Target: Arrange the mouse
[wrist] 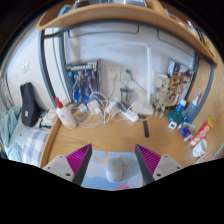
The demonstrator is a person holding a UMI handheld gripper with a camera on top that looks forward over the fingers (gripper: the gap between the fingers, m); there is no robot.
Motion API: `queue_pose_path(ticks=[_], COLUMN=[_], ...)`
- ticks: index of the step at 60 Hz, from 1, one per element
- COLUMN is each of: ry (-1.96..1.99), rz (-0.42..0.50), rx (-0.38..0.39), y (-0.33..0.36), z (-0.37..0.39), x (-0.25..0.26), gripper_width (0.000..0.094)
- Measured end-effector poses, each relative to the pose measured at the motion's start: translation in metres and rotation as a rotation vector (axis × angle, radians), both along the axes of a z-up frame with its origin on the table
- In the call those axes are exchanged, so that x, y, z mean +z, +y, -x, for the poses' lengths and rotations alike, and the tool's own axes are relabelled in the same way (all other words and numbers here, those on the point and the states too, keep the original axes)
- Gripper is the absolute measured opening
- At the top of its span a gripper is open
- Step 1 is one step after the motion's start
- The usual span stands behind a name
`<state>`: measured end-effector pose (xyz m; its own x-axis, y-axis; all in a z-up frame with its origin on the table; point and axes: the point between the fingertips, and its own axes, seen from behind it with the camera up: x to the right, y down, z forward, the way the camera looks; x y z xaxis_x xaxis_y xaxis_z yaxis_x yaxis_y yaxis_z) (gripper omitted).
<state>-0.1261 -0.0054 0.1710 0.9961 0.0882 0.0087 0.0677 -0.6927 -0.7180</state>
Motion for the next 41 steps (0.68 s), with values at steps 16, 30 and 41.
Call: queue_pose_path(ticks=[16,30,41], ry=[0.033,0.013,0.017], rz=[-0.146,-0.202,-0.195], rx=[-0.024,-0.029,-0.023], y=[0.001,-0.007,-0.013], z=[-0.007,-0.017,-0.014], x=[0.102,0.131,0.131], gripper_width=[0.0864,0.0863,0.0861])
